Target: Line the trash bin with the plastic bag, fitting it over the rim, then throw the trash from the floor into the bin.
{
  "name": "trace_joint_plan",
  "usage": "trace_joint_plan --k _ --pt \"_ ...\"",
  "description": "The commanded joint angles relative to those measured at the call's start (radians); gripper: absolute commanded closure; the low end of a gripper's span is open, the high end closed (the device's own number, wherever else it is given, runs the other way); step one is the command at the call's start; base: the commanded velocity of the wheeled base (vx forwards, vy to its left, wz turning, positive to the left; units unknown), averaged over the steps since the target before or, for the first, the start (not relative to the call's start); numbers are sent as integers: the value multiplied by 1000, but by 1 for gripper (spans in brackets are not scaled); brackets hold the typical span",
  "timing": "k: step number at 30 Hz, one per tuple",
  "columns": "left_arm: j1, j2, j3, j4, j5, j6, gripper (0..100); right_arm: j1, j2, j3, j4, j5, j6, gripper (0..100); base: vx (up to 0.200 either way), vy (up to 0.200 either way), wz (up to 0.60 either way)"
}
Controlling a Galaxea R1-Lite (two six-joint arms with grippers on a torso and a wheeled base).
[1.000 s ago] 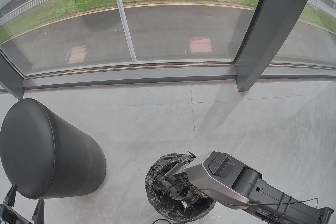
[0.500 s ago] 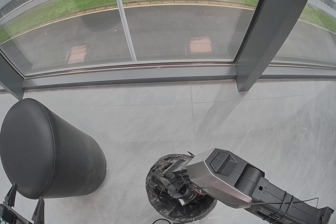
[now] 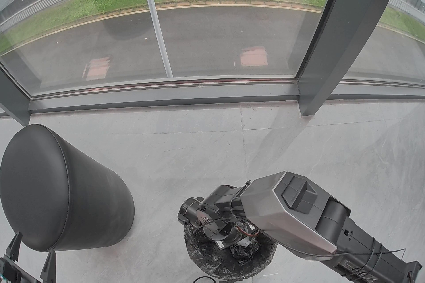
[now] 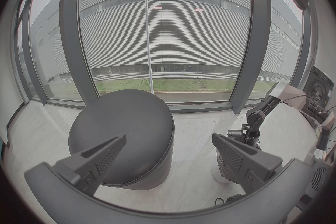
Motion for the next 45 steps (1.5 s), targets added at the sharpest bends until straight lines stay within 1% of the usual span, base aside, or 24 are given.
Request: trace_joint_plan --k 1,2,4,5,6,7,10,15,16,19,22,30,31,33,38,40,41,45 --pt "0 -15 16 0 0 0 0 1 -85 0 2 -2 -4 100 0 0 0" --pt "0 -15 16 0 0 0 0 1 -102 0 4 -9 -9 100 0 0 0" --pt "0 -15 16 0 0 0 0 1 -135 0 7 -44 -20 100 0 0 0" --pt "0 -15 16 0 0 0 0 1 -135 0 7 -44 -20 100 0 0 0" --pt "0 -15 16 0 0 0 0 0 -166 0 15 -85 -23 100 0 0 0" --pt "0 -15 16 0 0 0 0 0 -183 0 30 -99 -23 100 0 0 0" --pt "0 -15 16 0 0 0 0 -6 -253 0 87 -110 -23 100 0 0 0" --pt "0 -15 16 0 0 0 0 -6 -352 0 101 -114 -34 100 0 0 0" --pt "0 -15 16 0 0 0 0 -5 -392 0 108 -148 -47 100 0 0 0" --pt "0 -15 16 0 0 0 0 -3 -447 0 174 -211 -63 100 0 0 0" --pt "0 -15 16 0 0 0 0 0 -499 0 275 -252 -53 100 0 0 0" --pt "0 -15 16 0 0 0 0 -2 -623 0 324 -337 -66 100 0 0 0" --pt "0 -15 16 0 0 0 0 -2 -657 0 358 -366 -67 100 0 0 0" --pt "0 -15 16 0 0 0 0 -2 -695 0 406 -392 -66 100 0 0 0" --pt "0 -15 16 0 0 0 0 0 -809 0 579 -501 -47 100 0 0 0" --pt "0 -15 16 0 0 0 0 0 -838 0 610 -510 -44 100 0 0 0" --pt "0 -15 16 0 0 0 0 1 -889 0 642 -512 -49 100 0 0 0" --pt "0 -15 16 0 0 0 0 0 -984 0 665 -513 -81 100 0 0 0"
